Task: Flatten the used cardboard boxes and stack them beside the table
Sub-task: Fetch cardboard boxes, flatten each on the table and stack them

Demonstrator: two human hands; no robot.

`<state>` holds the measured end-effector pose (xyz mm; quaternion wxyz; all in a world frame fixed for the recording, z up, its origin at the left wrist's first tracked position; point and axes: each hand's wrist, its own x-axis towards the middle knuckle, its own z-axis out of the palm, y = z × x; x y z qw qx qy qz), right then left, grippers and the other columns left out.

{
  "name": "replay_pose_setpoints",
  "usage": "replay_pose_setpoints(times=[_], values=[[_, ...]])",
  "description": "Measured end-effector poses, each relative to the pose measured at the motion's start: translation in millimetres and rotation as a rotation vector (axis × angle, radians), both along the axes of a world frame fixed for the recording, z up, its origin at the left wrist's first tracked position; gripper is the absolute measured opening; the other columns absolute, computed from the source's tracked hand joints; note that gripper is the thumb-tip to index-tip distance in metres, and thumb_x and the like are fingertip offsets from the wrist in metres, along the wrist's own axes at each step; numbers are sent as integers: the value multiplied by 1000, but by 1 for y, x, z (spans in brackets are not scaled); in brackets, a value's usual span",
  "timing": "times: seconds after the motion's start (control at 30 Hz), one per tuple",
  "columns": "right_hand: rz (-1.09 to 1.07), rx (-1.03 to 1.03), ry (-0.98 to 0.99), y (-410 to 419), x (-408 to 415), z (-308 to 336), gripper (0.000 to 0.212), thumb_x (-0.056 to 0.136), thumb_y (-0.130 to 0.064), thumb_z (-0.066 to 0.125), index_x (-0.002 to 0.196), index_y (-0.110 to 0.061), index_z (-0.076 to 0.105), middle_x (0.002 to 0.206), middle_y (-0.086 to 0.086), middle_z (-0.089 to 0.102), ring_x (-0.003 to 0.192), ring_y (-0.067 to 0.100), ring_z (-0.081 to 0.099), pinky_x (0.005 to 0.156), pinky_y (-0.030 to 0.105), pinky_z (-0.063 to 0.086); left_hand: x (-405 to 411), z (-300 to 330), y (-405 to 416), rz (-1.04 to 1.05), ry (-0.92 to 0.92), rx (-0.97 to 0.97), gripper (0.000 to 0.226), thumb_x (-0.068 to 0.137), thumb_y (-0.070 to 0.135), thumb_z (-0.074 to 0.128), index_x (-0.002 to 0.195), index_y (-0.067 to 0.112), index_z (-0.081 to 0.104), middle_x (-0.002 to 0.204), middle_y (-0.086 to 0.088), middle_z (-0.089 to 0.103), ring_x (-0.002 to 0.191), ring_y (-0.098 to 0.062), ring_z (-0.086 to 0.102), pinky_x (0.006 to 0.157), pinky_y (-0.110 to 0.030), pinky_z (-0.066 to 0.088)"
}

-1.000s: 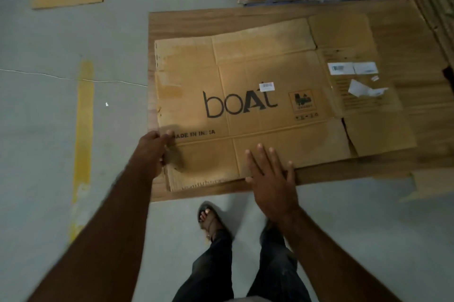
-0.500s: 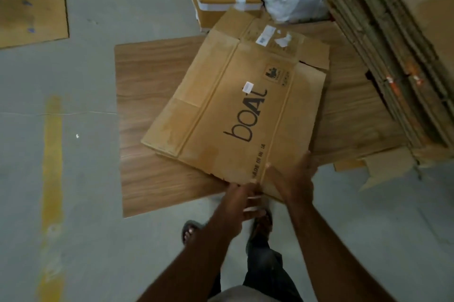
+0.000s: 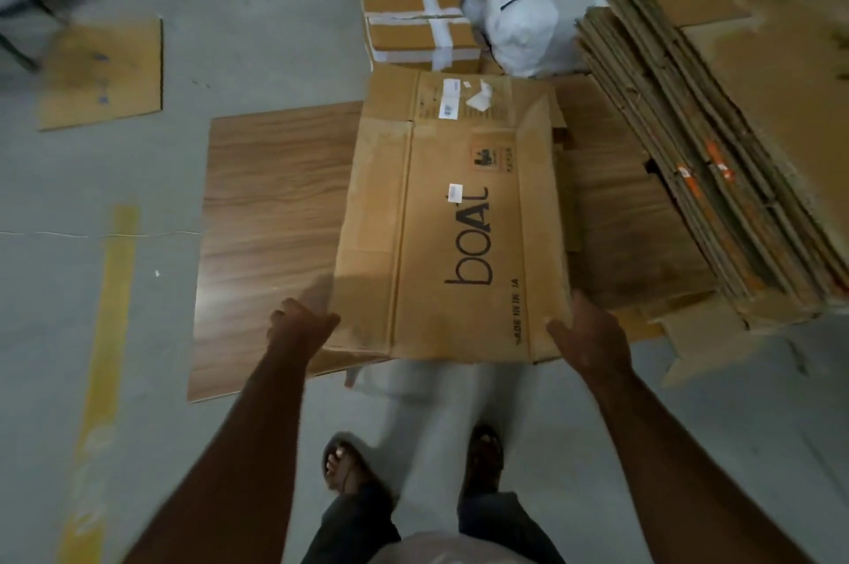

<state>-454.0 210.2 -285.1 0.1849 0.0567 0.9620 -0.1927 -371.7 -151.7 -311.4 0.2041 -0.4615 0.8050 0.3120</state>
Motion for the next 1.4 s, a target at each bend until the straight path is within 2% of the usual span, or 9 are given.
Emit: replay_pose_setpoints(times=[0.13, 0.27, 0.37, 0.53, 0.67, 0.83, 0.93, 1.13, 1.4], values=[[42, 21, -98, 25, -4, 1, 42, 96, -36, 68, 129, -15, 55, 125, 11, 65, 114, 32, 62, 92, 42, 53, 4, -1, 70, -94, 25, 18, 86, 89, 42, 72, 148, -1, 27, 146, -25, 36, 135, -42, 35, 112, -45, 32], [38, 168, -96, 41, -20, 2, 25, 100, -29, 58, 119, -16, 48, 118, 12, 63, 108, 31, 63, 83, 39, 54, 1, -20, 103, 296, 147, 231, 96, 71, 49, 82, 141, 0, 38, 131, -19, 54, 122, -40, 56, 101, -49, 49], [57, 127, -107, 47, -40, 12, 33, 103, -35, 53, 124, -12, 45, 122, 16, 62, 112, 36, 63, 82, 39, 49, 11, -16, 122, 314, 347, 421, 50, 92, 33, 74, 126, 0, 59, 119, -16, 67, 108, -37, 66, 91, -50, 58], [80, 47, -94, 37, -58, 17, 33, 104, -29, 51, 129, -9, 47, 128, 20, 61, 116, 38, 61, 92, 42, 51, 3, 11, 157, -77, 268, 8, 32, 98, 40, 59, 112, 12, 66, 94, -1, 69, 82, -18, 66, 74, -36, 57], [131, 94, -86, 23, -57, 27, 29, 103, -20, 53, 129, -10, 47, 129, 18, 58, 118, 36, 60, 81, 37, 46, 3, 22, 175, -38, 121, -50, 25, 92, 47, 62, 88, 23, 64, 80, 5, 66, 74, -14, 66, 76, -35, 59], [159, 71, -35, 26, -46, 43, 28, 105, -22, 48, 132, -14, 48, 133, 16, 58, 123, 34, 59, 79, 34, 40, 29, 8, 183, 298, 300, 141, 53, 87, 42, 69, 127, 8, 62, 108, -13, 68, 90, -27, 61, 80, -36, 49], [157, 34, 37, 32, -44, 51, 25, 106, -28, 45, 129, -19, 48, 127, 12, 62, 118, 32, 62, 79, 36, 45, 31, 7, 181, 375, 416, 105, 76, 67, 60, 58, 115, 3, 69, 102, -20, 73, 94, -37, 70, 87, -45, 56], [149, 78, 230, 41, -46, 95, 32, 98, -35, 61, 126, -23, 48, 121, 10, 65, 112, 31, 66, 93, 48, 56, 29, 48, 197, 375, 695, 51, 36, 100, 32, 63, 111, -1, 70, 84, -10, 67, 70, -25, 62, 60, -26, 45], [-43, -65, 499, 73, -15, 122, 24, 102, -30, 55, 118, -12, 51, 109, 16, 68, 103, 38, 68, 85, 45, 52, 36, 109, 211, 404, 943, 83, 36, 97, 37, 66, 118, 8, 72, 93, -8, 69, 89, -31, 67, 83, -42, 56]])
